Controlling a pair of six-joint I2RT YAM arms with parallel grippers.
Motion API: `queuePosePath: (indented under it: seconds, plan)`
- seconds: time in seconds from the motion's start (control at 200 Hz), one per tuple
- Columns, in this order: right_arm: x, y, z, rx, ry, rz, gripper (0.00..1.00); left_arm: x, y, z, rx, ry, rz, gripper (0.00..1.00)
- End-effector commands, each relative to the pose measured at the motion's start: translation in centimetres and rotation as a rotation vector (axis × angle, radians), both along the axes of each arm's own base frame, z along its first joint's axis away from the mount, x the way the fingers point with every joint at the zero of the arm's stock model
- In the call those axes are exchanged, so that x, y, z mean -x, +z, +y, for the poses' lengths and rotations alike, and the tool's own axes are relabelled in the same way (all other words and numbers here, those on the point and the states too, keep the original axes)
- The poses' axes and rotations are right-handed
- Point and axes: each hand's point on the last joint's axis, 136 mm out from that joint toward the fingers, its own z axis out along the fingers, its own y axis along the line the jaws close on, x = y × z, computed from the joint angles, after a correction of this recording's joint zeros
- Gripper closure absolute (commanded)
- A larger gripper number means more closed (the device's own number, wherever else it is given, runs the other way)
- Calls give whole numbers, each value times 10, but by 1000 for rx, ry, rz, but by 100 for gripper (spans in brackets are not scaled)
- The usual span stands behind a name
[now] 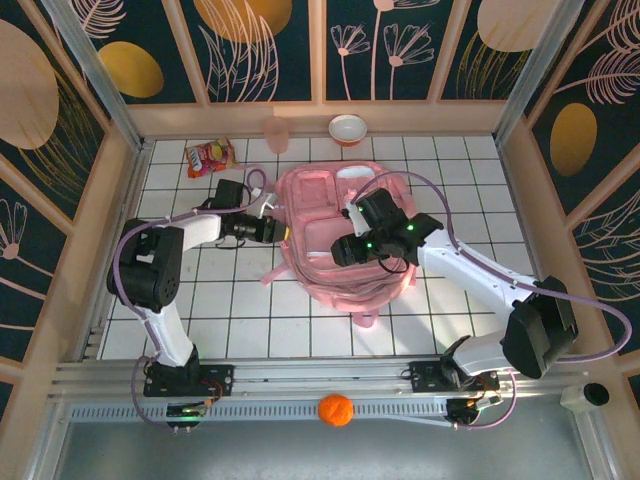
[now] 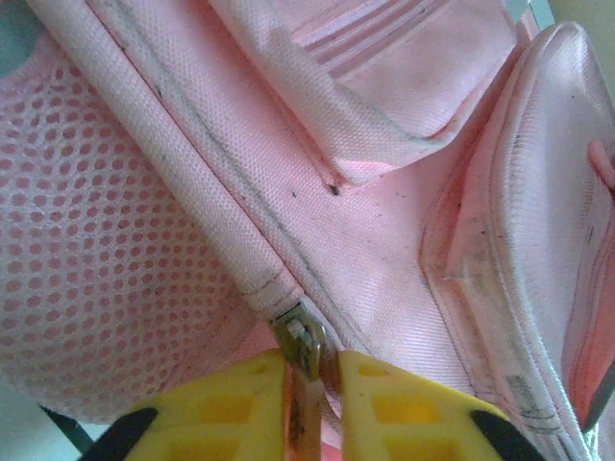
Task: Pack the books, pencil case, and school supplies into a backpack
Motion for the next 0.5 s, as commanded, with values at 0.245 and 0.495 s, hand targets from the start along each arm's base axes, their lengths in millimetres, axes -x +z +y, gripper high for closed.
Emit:
queuePosePath:
  seconds: [0.245, 0.495]
  plan:
    - [12, 14, 16, 130, 32, -147, 38, 17, 2, 12, -63, -4, -78, 100]
    - [40, -22, 28, 411, 235, -235, 29, 14, 3, 18, -102, 21, -110, 100]
